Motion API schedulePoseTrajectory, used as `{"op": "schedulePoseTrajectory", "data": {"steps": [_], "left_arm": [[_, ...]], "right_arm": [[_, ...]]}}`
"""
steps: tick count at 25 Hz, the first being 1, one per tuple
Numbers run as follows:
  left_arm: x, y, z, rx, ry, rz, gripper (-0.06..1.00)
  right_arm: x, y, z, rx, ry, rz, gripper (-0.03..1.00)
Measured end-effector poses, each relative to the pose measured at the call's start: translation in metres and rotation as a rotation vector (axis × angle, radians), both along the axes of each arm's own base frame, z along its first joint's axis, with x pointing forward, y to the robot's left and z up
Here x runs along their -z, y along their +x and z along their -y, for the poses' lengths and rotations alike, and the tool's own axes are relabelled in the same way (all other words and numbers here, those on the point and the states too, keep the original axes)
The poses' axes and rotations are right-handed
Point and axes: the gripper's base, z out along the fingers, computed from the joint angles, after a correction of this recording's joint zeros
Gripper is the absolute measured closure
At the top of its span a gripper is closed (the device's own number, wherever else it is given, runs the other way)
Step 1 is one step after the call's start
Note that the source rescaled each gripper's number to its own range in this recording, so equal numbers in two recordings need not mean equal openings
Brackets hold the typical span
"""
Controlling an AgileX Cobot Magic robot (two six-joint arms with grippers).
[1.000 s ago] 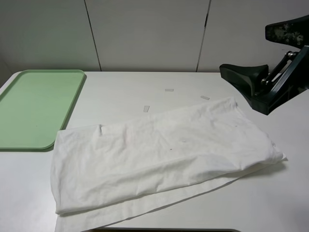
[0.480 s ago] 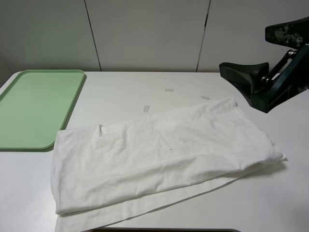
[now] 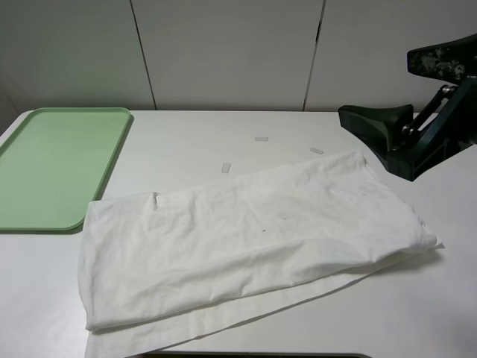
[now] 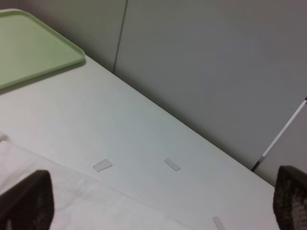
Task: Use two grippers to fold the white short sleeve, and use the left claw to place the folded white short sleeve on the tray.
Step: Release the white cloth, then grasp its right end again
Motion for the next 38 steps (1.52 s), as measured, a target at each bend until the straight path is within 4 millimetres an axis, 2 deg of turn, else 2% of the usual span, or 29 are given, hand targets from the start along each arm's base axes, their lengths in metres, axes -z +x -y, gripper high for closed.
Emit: {"op": "schedulePoseTrajectory", "data": {"steps": [9, 10, 12, 13, 25, 31, 38], "left_arm": [[0.0000, 0.0000, 0.0000, 0.001, 0.001, 0.000, 0.10], [0.0000, 0.0000, 0.0000, 0.001, 0.001, 0.000, 0.09], [0.0000, 0.0000, 0.0000, 0.001, 0.001, 0.000, -0.03], [0.0000, 0.0000, 0.0000, 0.001, 0.001, 0.000, -0.04], [0.0000, 0.0000, 0.0001, 0.001, 0.000, 0.000, -0.06], [0.0000, 0.0000, 0.0001, 0.001, 0.000, 0.000, -0.06], [0.0000, 0.0000, 0.0001, 0.001, 0.000, 0.000, -0.06]], "right_arm": [[0.0001, -0.0001, -0.0001, 0.010, 0.033, -0.022, -0.03], [0.0001, -0.0001, -0.0001, 0.010, 0.034, -0.022, -0.03], [0.0001, -0.0001, -0.0001, 0.011, 0.037, -0.024, -0.03], [0.0001, -0.0001, -0.0001, 0.012, 0.040, -0.026, -0.03], [0.0003, -0.0002, -0.0002, 0.024, 0.080, -0.052, -0.03], [0.0004, -0.0003, -0.0002, 0.060, 0.189, -0.119, -0.03], [0.0006, -0.0001, -0.0003, 0.062, 0.195, -0.124, -0.03]]}}
